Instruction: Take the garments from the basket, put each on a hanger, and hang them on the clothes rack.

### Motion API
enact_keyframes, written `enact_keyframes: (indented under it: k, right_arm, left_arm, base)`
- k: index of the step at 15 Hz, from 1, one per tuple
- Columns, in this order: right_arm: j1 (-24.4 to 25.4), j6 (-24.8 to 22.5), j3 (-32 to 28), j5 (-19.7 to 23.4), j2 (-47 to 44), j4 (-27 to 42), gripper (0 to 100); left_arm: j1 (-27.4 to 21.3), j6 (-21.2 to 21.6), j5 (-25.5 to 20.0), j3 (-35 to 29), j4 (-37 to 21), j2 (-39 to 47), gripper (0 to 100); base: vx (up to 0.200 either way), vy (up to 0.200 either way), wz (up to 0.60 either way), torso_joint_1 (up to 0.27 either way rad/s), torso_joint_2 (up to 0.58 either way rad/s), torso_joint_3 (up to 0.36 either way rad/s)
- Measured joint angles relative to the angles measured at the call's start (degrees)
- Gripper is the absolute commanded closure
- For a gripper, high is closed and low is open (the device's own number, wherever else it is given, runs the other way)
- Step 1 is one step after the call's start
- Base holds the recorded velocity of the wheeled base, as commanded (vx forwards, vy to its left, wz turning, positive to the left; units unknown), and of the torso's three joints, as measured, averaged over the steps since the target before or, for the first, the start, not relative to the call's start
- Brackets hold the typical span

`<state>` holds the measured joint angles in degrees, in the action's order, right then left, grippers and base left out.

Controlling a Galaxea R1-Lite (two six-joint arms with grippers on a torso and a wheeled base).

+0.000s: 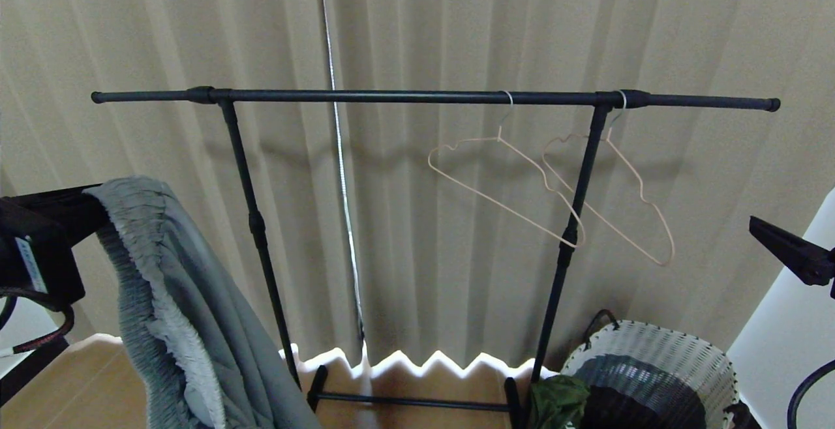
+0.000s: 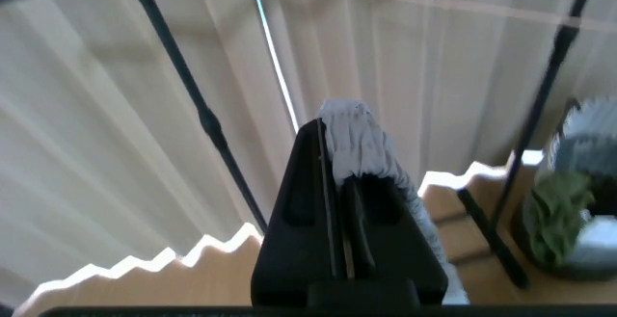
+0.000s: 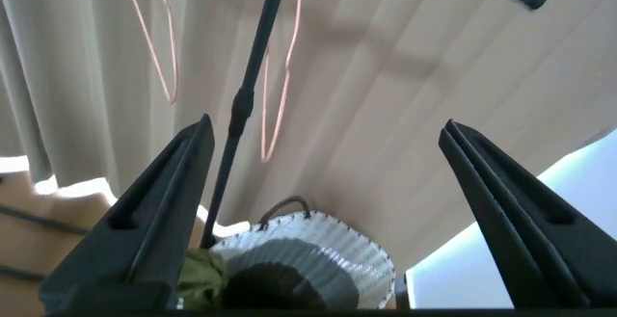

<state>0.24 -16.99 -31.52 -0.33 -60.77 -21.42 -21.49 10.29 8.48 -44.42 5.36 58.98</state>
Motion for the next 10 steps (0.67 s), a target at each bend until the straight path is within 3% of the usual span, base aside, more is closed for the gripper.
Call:
enact_keyframes:
  k: [6, 10]
  right_arm:
    - [0.0, 0.0, 0.1, 0.0, -0.1, 0.4, 0]
    - [0.0, 0.1, -0.8, 0.2, -0.4, 0.9, 0]
  left_arm:
    - [0.0, -0.1, 0.0, 0.3, -0.1, 0.2, 100]
    - [0.0, 0.0, -0.1, 0.8, -0.1, 0.4, 100]
  base:
    - [0.200, 0.000, 0.00, 0.007, 0.00, 0.002]
    - [0.000, 0.000, 0.00, 0.000, 0.00, 0.000]
